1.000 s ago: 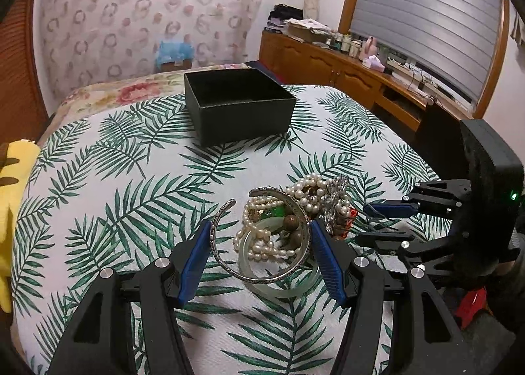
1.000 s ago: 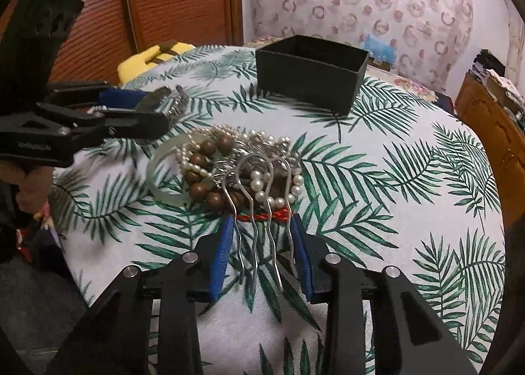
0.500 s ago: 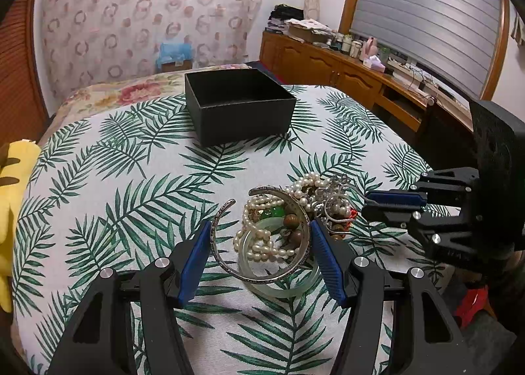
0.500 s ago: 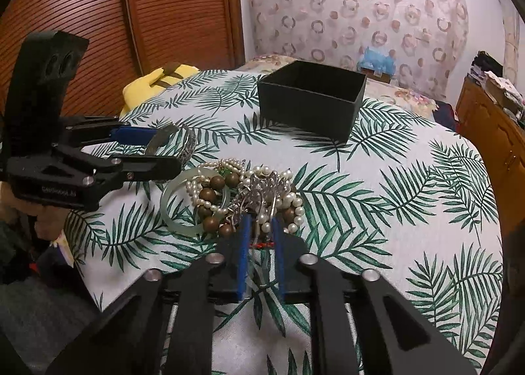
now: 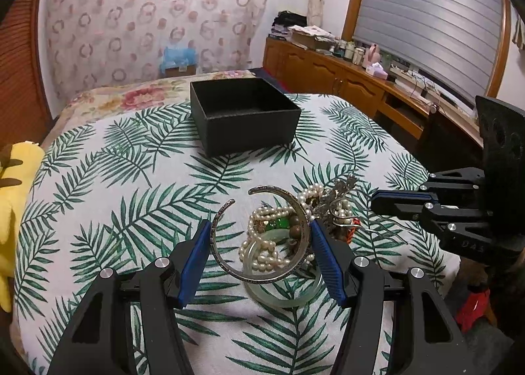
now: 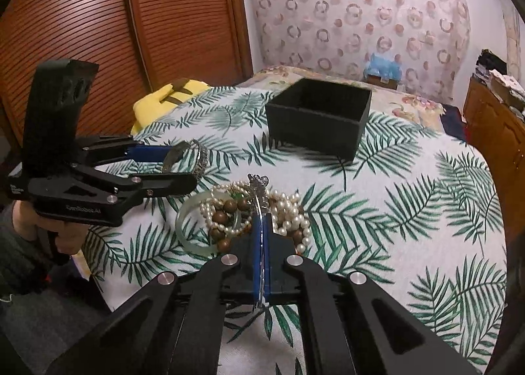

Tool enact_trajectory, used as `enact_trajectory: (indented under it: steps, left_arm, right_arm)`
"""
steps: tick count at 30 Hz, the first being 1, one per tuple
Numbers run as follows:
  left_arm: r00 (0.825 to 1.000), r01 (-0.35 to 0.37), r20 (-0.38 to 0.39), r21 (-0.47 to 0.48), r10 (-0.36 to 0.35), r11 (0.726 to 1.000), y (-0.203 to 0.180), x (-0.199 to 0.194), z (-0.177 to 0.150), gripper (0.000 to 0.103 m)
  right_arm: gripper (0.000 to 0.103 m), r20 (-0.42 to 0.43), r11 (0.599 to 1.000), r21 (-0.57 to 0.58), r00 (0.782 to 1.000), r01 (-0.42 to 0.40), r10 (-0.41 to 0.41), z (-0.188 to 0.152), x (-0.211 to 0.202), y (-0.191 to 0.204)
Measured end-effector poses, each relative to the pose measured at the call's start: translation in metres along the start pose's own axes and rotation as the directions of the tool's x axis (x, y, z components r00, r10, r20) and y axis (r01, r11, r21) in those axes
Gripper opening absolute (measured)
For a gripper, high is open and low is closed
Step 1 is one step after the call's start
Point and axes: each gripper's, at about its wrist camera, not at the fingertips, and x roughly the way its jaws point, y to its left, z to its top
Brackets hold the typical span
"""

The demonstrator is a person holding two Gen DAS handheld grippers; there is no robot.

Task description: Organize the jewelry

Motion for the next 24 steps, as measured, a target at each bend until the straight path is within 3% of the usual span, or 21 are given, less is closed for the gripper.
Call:
enact_trajectory:
  steps: [8, 15, 24]
  left_arm:
    - [1.000, -0.016, 0.026, -0.004, 0.016, 1.000, 0.008, 0.003, 0.011, 0.058]
    - [0.999, -0.032, 0.043, -0.013, 0.032, 0.999, 0.019, 0.012, 0.025, 0.058]
    - [0.995, -0.062, 0.073, -0.003, 0.062, 0.998, 0.031, 0.024, 0.057, 0.058]
  right_arm:
    - [0.002, 0.043, 0.999, -0.020, 0.999, 0.028, -0.028, 0.025, -0.003, -0.009]
    - [0.002, 0.088, 0.998, -0.033, 0.995, 0.060, -0.056, 0.066, 0.008, -0.030]
    - [0.002, 0.115, 0.998, -0.009, 0.991, 0.070, -0.068, 0.130, 0.052, -0.065]
